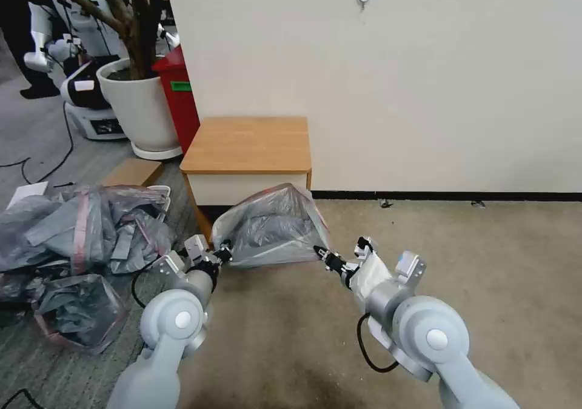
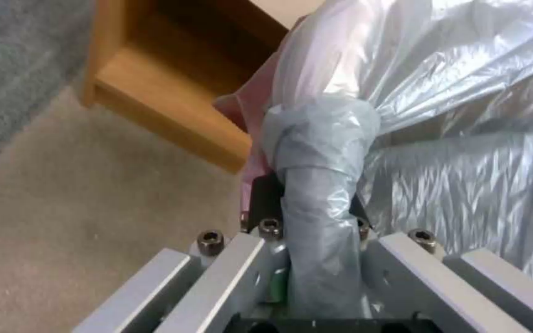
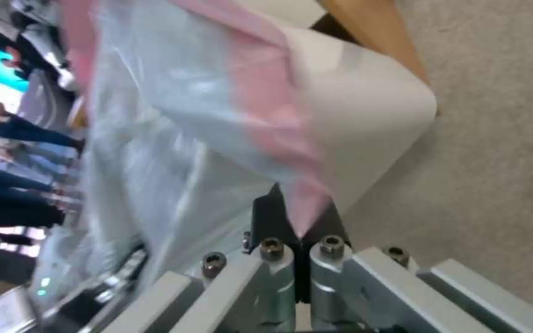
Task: Pick up the garbage bag from the table and place it over the trash can.
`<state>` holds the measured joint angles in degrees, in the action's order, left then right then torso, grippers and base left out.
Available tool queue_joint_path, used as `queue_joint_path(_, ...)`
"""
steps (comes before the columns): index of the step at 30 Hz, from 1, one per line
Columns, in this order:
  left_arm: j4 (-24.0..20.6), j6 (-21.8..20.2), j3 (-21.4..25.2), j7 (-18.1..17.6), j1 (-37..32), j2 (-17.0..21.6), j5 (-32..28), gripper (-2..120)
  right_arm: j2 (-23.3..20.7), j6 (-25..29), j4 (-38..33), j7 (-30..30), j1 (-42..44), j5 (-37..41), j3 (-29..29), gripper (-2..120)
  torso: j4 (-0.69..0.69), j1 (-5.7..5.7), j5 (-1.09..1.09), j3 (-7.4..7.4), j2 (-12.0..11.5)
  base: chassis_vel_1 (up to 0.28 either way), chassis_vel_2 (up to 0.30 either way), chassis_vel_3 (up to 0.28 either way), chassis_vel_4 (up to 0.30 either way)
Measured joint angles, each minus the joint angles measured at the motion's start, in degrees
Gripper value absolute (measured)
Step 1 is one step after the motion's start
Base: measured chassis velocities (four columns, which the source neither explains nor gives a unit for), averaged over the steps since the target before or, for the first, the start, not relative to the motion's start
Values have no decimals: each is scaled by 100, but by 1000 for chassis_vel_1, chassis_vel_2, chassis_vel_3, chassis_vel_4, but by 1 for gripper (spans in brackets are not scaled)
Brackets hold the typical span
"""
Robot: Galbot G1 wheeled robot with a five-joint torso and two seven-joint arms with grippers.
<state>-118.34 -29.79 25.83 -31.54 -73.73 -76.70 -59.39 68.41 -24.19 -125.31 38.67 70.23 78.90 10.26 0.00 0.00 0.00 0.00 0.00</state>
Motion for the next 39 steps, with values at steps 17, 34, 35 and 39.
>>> queue_joint_path(17,-178,-362,117,-70,-88,128,-404,2,-217,18,215,4,-144,-408,-50,25,0,0,1,0,0,0,0,0,0)
queue_joint_path(34,59,-333,126,-27,146,516,-400,2,-744,108,139,-681,214,-1963,-199,84,0,0,0,0,0,0,0,0,0)
queue_joint_path(35,76,-332,126,-7,167,588,-429,2,-792,148,130,-784,248,-2048,-172,89,0,0,0,0,0,0,0,0,0)
queue_joint_path(39,110,-331,166,251,188,875,-575,2,-972,550,172,-1301,357,-2197,-21,99,0,0,0,0,0,0,0,0,0)
